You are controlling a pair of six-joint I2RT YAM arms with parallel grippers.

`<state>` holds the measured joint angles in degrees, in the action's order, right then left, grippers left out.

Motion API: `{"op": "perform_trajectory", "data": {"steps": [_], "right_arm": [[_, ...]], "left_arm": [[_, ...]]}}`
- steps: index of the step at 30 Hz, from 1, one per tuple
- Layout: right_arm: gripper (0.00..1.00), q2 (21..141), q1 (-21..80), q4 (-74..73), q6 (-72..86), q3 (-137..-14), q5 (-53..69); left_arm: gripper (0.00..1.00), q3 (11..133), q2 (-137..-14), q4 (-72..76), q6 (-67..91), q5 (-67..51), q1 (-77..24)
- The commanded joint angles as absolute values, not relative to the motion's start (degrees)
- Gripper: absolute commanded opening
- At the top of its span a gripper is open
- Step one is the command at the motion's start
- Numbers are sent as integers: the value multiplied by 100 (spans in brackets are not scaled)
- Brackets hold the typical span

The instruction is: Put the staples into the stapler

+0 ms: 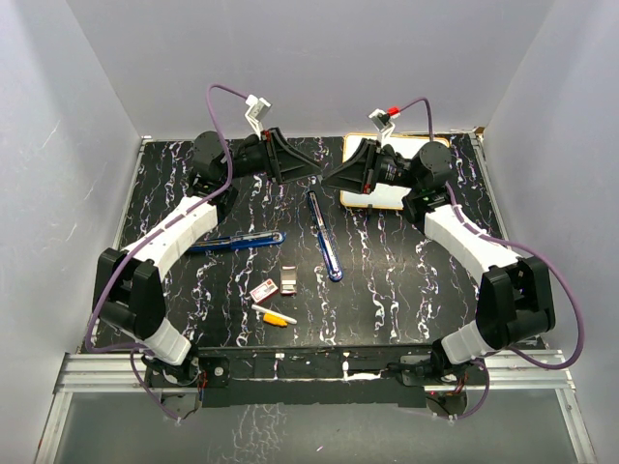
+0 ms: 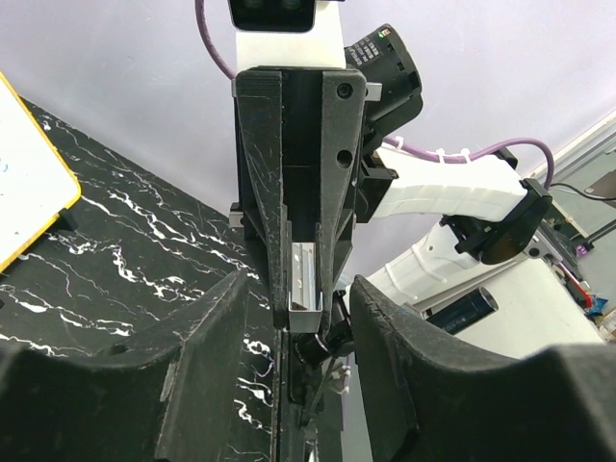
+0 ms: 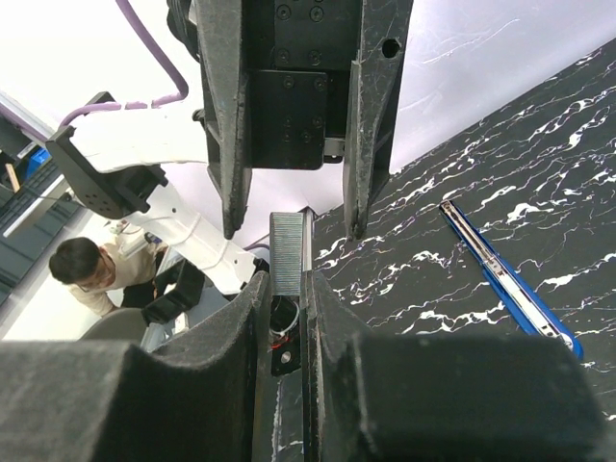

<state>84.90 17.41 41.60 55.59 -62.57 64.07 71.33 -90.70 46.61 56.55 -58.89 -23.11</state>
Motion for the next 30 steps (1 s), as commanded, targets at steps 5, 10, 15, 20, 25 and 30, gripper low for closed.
{"op": "perform_trajectory", "data": {"steps": [5,10,15,20,25,30], "right_arm": [[9,8433,1758,4186,5354,-6442,6221],[9,8420,1756,4087,5258,-6442,6190],[9,8402,1758,4059,5200,-6442,6188],[9,8381,1758,3987,5107,-6435,6178],[9,8354,1758,3981,5068,-6432,6195],[9,8335,1756,3950,5035,-6434,6203]], "left_arm": [[34,7207,-9005,4644,5459,-5836,-2355],[30,7207,-8991,4603,5417,-5831,-2366],[26,7219,-9000,4593,5405,-5827,-2377],[27,7229,-9004,4567,5396,-5801,-2373],[32,7252,-9000,4508,5349,-5783,-2373],[30,7250,-8971,4402,5262,-5760,-2373]]}}
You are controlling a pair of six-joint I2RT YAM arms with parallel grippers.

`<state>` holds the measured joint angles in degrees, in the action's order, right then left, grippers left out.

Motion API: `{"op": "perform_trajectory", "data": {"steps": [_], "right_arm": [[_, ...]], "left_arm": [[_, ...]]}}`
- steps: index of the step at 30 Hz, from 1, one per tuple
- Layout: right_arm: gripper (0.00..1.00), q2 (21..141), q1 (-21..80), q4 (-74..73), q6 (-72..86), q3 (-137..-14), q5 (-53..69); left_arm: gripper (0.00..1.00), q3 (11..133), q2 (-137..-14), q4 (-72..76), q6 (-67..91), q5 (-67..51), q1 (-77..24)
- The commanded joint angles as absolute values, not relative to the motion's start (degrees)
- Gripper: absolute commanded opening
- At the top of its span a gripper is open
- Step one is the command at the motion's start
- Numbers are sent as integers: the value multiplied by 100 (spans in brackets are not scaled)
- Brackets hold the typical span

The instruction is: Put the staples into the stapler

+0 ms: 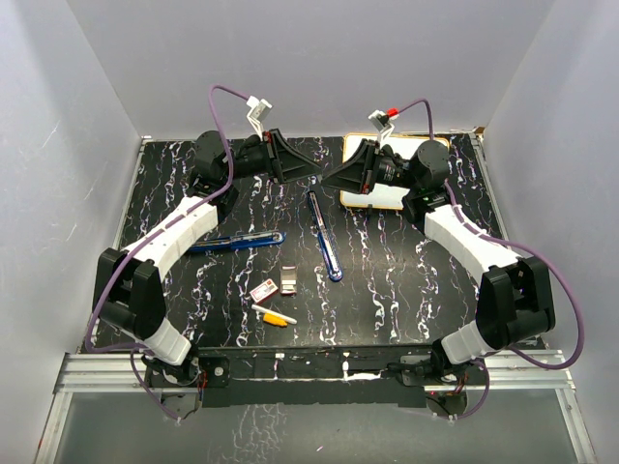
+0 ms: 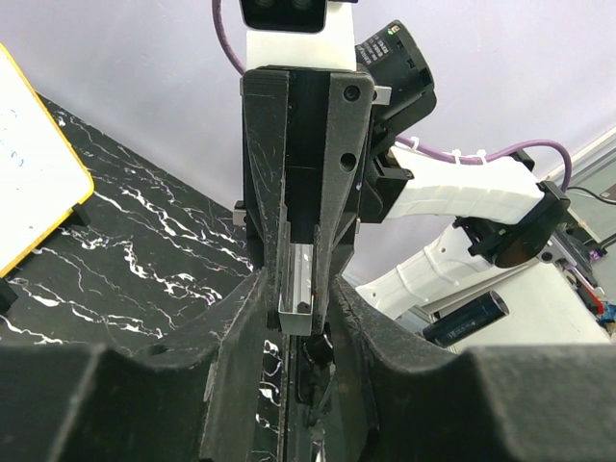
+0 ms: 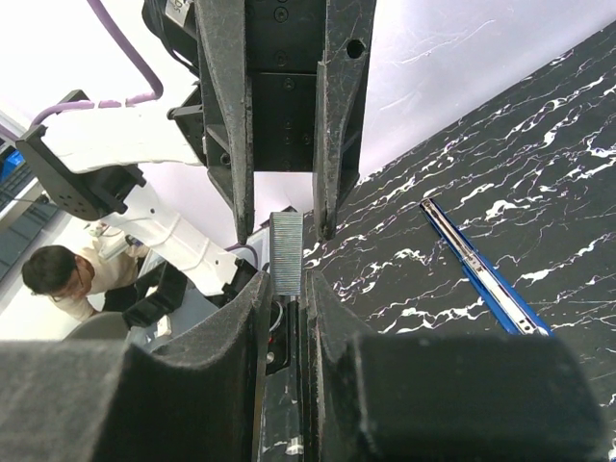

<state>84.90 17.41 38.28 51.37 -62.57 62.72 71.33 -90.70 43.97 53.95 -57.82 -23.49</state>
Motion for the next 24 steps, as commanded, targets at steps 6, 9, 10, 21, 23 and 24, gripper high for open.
{"op": "perform_trajectory", "data": {"steps": [6,9,10,21,23,24], "right_arm": [[9,8298,1758,3898,4963,-6423,6211],[9,8287,1758,3848,4925,-6418,6206],[9,8288,1758,3835,4915,-6414,6202],[9,8288,1758,3787,4861,-6407,6178],[9,8288,1760,3760,4866,-6407,6170],[9,8286,1758,3741,4861,-6407,6167]], "left_arm": [[30,7267,-8978,4344,5213,-5715,-2373],[29,7290,-8986,4342,5214,-5720,-2373],[28,7291,-8980,4350,5212,-5721,-2371],[20,7302,-8972,4245,5138,-5704,-2373],[18,7311,-8970,4213,5118,-5704,-2373],[17,7319,-8971,4206,5104,-5704,-2373]]}}
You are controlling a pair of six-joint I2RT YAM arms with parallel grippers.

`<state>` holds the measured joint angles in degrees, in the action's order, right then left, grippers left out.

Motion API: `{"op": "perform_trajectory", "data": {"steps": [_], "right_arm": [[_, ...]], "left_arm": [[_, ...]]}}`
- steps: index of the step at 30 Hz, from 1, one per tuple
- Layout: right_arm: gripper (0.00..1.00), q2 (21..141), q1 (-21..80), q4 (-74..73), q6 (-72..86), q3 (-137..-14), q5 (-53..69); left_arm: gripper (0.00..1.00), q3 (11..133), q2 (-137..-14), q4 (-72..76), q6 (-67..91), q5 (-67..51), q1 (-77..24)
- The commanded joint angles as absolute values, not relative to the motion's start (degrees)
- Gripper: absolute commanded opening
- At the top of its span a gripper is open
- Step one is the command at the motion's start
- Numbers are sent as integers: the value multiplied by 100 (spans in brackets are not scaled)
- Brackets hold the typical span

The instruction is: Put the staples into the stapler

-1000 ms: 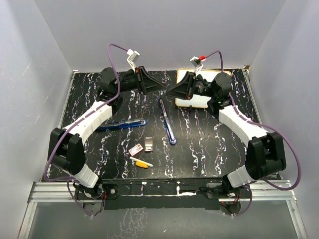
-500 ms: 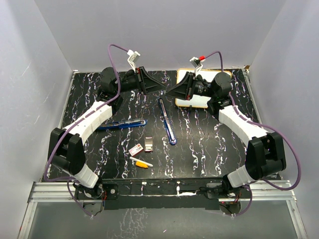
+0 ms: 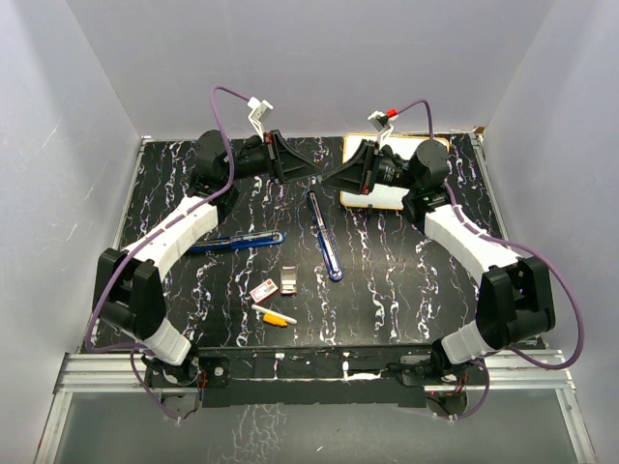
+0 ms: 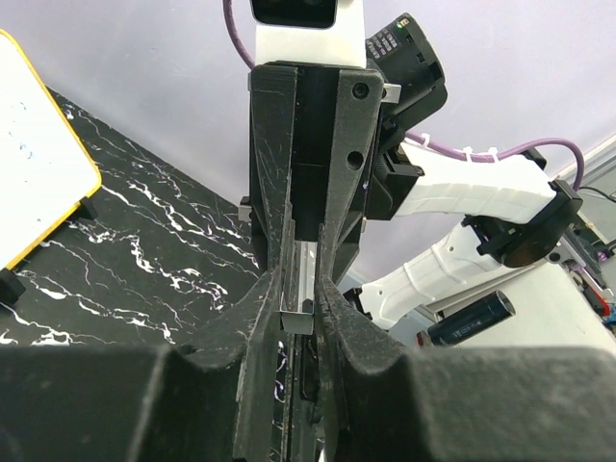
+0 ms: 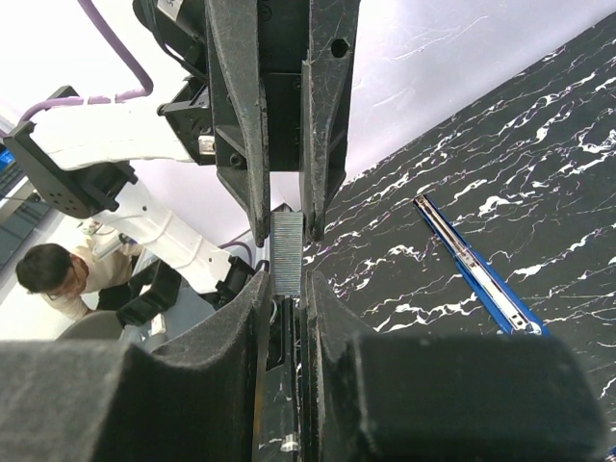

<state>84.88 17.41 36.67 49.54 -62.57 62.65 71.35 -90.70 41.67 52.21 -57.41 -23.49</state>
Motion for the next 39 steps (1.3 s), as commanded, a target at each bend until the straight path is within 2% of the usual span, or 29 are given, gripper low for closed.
{"op": "perform_trajectory", "data": {"steps": [1,7,13,17,21,25,29,35,39], "right_arm": [[9,8288,1758,3713,4860,-6407,6162],[15,8277,1758,3577,4623,-6407,6137],[33,8224,1758,3228,4344,-6453,6139],[49,8094,1689,2166,3447,-6640,6167],[58,7787,1498,651,2032,-6717,6009],[60,7534,1359,-678,456,-6618,5618],[57,7332,1376,-1687,-1088,-6170,4615],[54,7400,1713,-1633,-2699,-5128,3083],[50,7537,1785,-1168,-3199,-4633,2636]], "left_arm": [[16,7323,-8978,4186,5092,-5704,-2373],[11,7378,-8963,4033,4961,-5687,-2373],[4,7446,-8945,3756,4733,-5680,-2373],[2,7603,-8858,2989,4126,-5565,-2373],[2,7855,-8678,1559,2938,-5256,-2364],[2,8091,-8512,343,1941,-4726,-2364],[2,8198,-8321,-549,1089,-4238,-2364],[2,8211,-8065,-1376,259,-3543,-2369],[2,8165,-7948,-1640,-43,-3394,-2364]]}}
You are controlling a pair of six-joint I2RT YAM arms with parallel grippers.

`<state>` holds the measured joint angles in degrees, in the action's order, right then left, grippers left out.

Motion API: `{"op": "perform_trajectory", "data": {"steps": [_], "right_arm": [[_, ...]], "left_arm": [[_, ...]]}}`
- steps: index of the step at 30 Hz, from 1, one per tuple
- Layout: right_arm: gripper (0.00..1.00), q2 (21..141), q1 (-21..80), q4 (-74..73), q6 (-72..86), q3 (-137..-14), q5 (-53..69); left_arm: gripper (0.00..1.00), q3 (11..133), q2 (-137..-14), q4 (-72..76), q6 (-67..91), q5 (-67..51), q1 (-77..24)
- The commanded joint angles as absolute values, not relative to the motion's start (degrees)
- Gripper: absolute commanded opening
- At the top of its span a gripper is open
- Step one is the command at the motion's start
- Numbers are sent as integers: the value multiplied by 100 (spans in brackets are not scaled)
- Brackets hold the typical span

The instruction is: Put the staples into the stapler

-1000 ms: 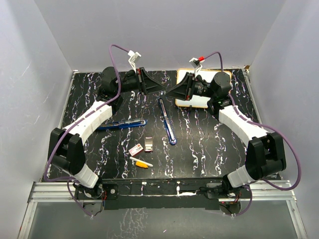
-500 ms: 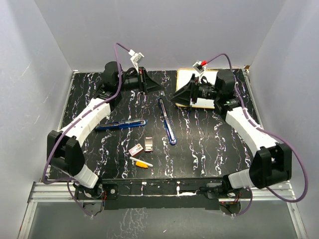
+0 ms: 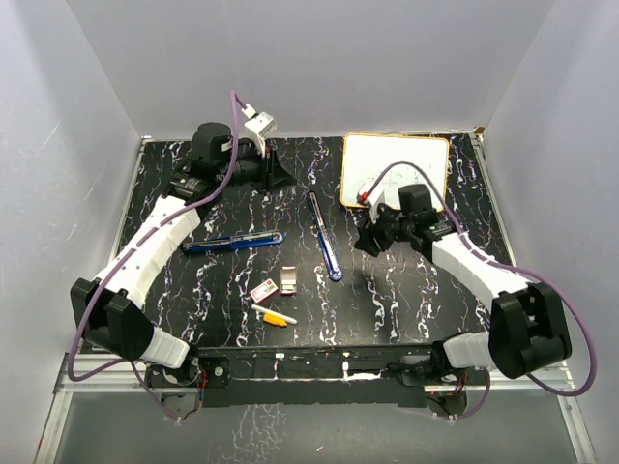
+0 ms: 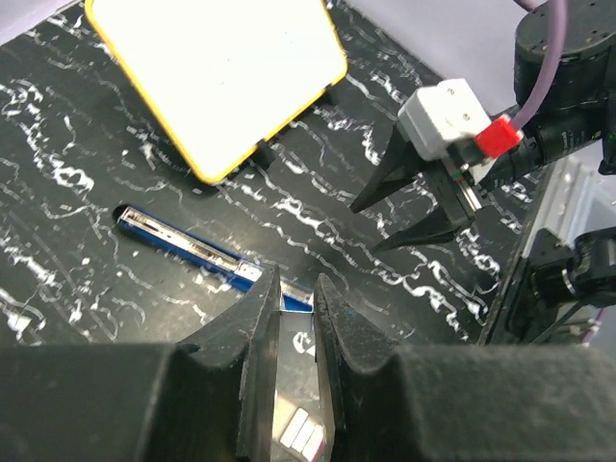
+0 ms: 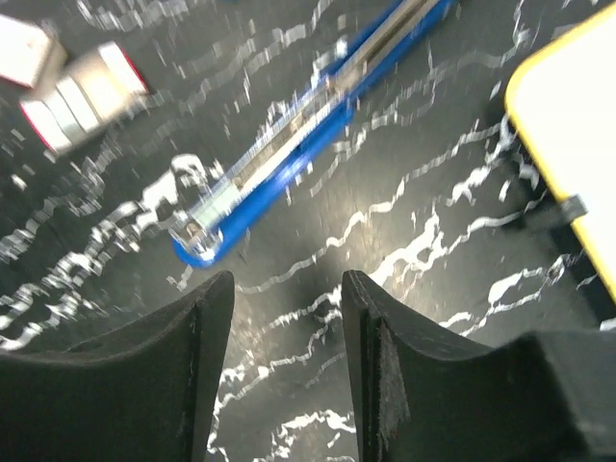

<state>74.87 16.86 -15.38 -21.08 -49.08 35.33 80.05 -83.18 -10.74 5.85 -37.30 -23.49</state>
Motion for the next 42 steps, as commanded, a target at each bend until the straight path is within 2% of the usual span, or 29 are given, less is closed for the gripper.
{"op": "perform_trajectory", "data": {"steps": [1,10,24,31,42], "right_arm": [[48,7588,1814,-1088,-3276,-4565,2609],[39,8427,2594,-495,-3313,-4424,2131],[33,9111,3666,-231,-2762,-4693,2140],[32,9241,3747,249,-2034,-4885,2455],[30,9430,3713,677,-1437,-5152,2946]], "left_arm": [[2,8132,-7919,-1669,-78,-3351,-2358],[2,7962,-7868,-1721,-188,-2991,-2321],[2,7807,-7866,-1656,-127,-2627,-2268],[2,7612,-7772,-1505,-36,-1913,-2259],[2,7080,-7813,-1081,341,-2009,-2268]]}}
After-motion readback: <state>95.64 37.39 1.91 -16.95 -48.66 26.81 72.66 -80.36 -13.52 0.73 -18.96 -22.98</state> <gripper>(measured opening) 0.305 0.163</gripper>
